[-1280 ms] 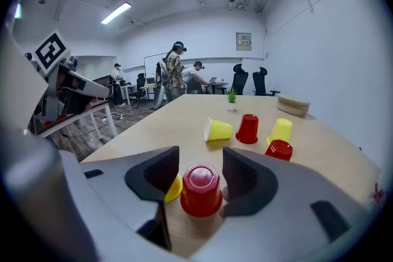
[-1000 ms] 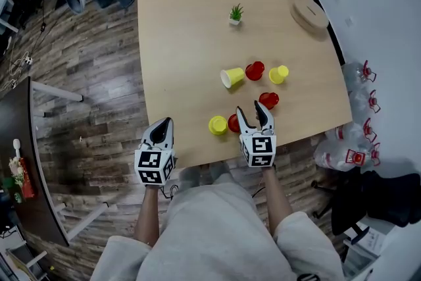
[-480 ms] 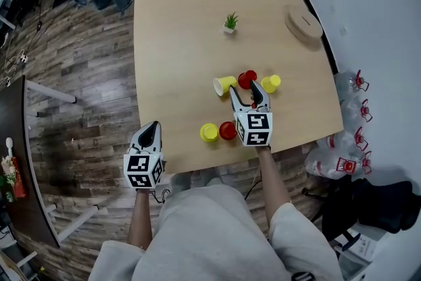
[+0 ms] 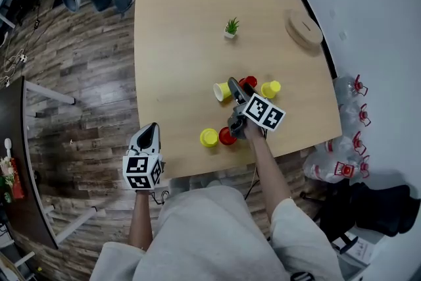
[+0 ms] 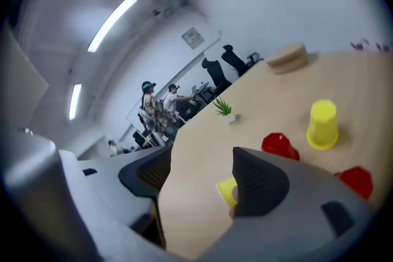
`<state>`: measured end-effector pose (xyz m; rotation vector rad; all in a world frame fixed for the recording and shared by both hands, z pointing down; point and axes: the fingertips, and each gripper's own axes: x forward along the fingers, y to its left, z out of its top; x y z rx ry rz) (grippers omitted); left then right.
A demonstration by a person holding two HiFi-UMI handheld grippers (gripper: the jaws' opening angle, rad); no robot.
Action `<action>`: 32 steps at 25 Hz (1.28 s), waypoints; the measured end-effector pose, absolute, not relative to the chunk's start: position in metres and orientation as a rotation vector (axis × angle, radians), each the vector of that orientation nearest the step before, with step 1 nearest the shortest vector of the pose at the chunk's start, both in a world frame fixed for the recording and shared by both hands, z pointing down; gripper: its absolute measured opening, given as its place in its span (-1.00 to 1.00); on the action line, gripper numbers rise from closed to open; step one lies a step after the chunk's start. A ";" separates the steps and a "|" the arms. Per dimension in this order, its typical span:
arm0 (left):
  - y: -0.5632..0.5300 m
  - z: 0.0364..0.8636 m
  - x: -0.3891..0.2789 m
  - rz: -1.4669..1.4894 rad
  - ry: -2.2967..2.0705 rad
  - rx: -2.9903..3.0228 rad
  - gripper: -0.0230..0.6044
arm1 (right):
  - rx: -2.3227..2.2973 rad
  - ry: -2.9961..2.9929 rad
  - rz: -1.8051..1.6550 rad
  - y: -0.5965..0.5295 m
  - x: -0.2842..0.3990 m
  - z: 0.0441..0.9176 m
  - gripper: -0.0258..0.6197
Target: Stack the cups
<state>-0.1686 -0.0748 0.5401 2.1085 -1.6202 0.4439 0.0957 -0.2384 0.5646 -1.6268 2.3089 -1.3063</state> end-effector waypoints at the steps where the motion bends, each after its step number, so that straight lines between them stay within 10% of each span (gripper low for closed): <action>1: -0.076 0.540 -0.169 0.442 -1.621 2.108 -0.89 | -1.572 2.222 -1.379 -0.242 0.095 0.565 0.02; 16: -0.085 0.546 -0.181 0.412 -1.611 2.095 -0.89 | -1.433 1.309 -2.004 -0.230 0.095 0.658 0.40; 32: -0.087 0.552 -0.209 0.412 -1.655 2.029 -0.89 | -1.618 1.177 -2.164 -0.233 0.087 0.714 0.03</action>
